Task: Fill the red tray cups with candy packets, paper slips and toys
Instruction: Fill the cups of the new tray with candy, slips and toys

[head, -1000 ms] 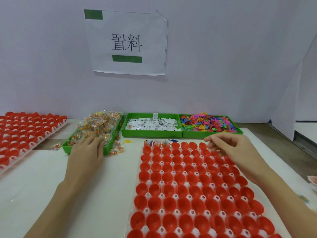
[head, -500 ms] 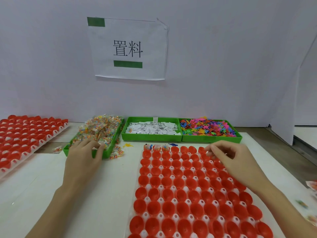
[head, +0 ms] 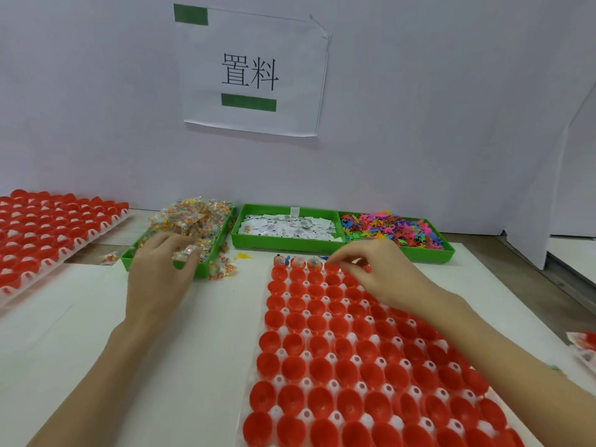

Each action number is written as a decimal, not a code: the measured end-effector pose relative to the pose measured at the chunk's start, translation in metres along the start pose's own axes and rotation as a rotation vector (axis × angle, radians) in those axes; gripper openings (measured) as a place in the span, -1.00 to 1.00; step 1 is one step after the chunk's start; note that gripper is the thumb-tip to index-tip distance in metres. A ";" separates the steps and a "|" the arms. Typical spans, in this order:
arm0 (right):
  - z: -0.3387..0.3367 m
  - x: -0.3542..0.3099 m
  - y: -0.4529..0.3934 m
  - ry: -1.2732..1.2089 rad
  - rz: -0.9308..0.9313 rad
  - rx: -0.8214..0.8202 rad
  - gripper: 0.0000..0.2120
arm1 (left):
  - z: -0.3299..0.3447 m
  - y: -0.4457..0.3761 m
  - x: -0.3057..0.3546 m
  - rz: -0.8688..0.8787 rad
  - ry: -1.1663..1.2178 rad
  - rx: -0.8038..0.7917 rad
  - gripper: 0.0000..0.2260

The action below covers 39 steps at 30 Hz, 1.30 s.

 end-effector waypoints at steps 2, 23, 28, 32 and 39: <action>0.003 0.002 -0.019 0.006 0.029 0.001 -0.82 | 0.010 0.003 0.006 0.074 0.004 -0.067 -0.79; 0.041 0.029 -0.079 -0.049 0.245 -0.291 -0.88 | 0.029 0.017 0.038 0.450 -0.255 -0.159 -0.85; 0.034 0.028 -0.079 -0.117 0.280 -0.332 -0.82 | 0.026 0.016 0.039 0.492 -0.298 -0.118 -0.84; 0.026 0.030 -0.080 -0.175 0.309 -0.320 -0.84 | 0.022 0.016 0.045 0.519 -0.298 -0.033 -0.69; 0.005 0.043 -0.118 -0.022 0.240 -0.048 -0.87 | 0.018 0.014 0.051 0.450 -0.115 0.032 -0.69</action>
Point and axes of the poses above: each hand's wrist, its own y-axis away from the middle knuckle, its own z-axis out of the palm, x = y × z, the point moved 8 cm from there along -y, towards the middle knuckle, and after that the axes turned 14 degrees about -y, right-handed, at the moved point
